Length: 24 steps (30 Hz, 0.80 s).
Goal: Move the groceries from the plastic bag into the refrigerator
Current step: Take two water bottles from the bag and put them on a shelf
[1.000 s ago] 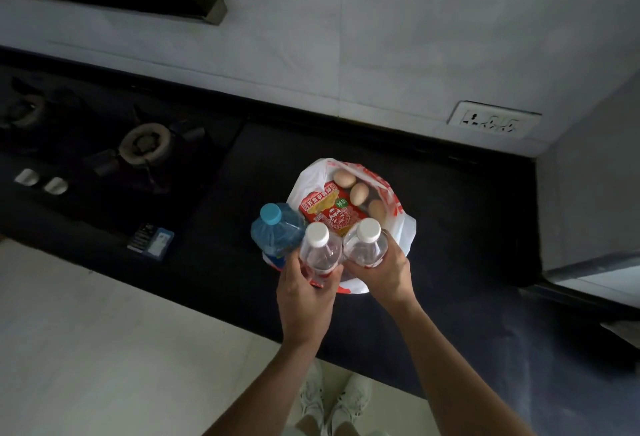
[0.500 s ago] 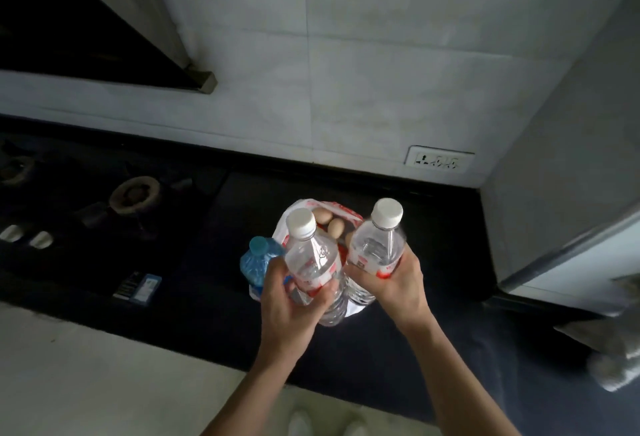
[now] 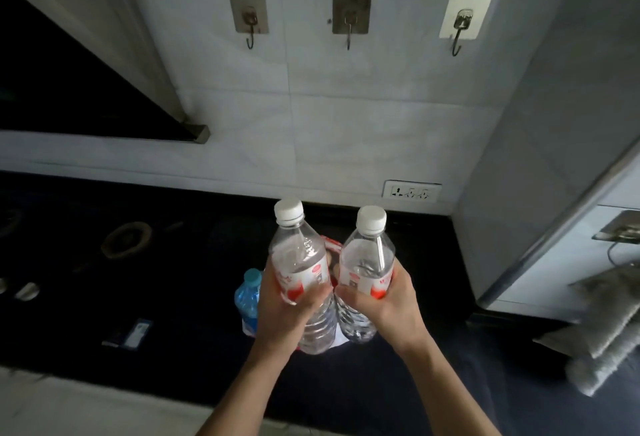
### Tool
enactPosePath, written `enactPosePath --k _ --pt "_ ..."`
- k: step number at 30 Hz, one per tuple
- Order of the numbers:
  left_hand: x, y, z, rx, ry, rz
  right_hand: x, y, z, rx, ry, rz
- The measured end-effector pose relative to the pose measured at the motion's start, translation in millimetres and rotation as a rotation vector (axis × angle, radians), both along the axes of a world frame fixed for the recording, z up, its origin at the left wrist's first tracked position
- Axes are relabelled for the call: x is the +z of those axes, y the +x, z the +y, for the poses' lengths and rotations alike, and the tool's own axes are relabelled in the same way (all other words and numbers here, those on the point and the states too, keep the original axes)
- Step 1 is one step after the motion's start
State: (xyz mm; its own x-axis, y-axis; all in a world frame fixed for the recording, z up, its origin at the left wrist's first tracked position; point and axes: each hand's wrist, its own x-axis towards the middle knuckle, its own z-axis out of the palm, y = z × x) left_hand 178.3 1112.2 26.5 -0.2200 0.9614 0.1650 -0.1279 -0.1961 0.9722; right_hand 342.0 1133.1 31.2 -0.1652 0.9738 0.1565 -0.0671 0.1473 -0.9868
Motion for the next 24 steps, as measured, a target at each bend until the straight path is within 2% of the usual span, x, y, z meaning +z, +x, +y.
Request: enactPosePath --k 4,11,24 --pt "-7.4 -5.9 -8.2 -0.057 -0.039 0.016 -6.6 -8.7 -12.1 -0.004 -0.032 -0.002" --pt "-25.9 -31.3 -31.6 -0.027 -0.117 0.024 -17.3 -31.0 -28.1 0.004 -0.094 -0.030" --pt "-35.8 -87.2 -69.3 0.229 -0.163 0.013 -28.9 -84.9 -38.9 0.056 -0.081 -0.091"
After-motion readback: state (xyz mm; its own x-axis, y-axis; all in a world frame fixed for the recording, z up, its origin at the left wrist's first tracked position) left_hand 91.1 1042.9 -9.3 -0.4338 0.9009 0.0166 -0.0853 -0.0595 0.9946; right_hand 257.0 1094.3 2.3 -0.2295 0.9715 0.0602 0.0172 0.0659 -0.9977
